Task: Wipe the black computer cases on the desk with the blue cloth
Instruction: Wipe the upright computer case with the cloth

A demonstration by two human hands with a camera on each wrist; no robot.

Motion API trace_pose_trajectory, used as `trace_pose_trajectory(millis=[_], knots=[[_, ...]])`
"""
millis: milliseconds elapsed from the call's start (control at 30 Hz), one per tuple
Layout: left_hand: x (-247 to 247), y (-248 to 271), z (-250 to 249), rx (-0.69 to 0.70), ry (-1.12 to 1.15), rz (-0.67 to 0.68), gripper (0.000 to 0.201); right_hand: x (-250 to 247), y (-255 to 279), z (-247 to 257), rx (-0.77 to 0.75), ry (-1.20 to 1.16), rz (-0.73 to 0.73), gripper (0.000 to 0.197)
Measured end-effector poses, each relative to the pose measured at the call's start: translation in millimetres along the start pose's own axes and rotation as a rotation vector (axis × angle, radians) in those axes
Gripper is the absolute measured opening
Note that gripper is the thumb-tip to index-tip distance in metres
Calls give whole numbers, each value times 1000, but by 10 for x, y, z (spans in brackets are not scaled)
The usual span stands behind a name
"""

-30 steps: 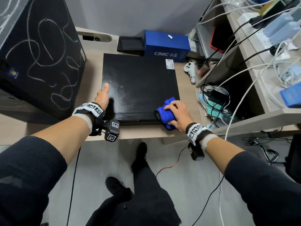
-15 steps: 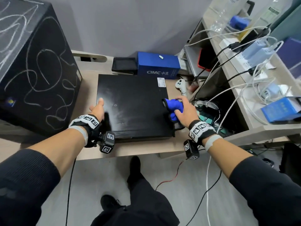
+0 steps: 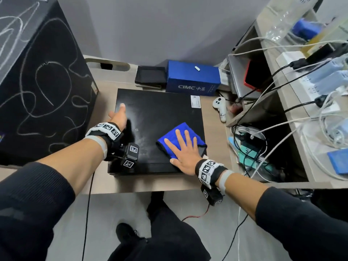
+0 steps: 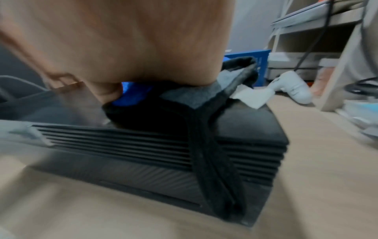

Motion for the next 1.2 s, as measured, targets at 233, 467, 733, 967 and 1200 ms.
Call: trace_pose_trajectory(millis=[233, 467, 733, 967, 1200], knots=[[38, -338, -67, -91, 105, -7, 114, -342, -563, -825, 34, -5, 22, 72], [246, -1432, 813, -214, 75, 45, 149, -896, -1635, -1077, 245, -97, 8, 73], [268, -704, 386, -267, 497, 217, 122, -807, -1815, 297, -58, -7, 3, 77], [12, 19, -115, -156, 440, 111, 67, -282, -1004, 1110, -356, 132, 27, 79], [-244, 28, 69, -33, 270, -11, 43, -342, -833, 278, -300, 112, 63, 72]])
Point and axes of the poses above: each hand's wrist, its own y-axis away from the middle knuckle, its own x-axis out of the palm, z = x × y, the point moved 10 cm from there along -y, towards the middle knuckle, and after that the axes turned 2 degrees about -z, right-handed, at the moved point
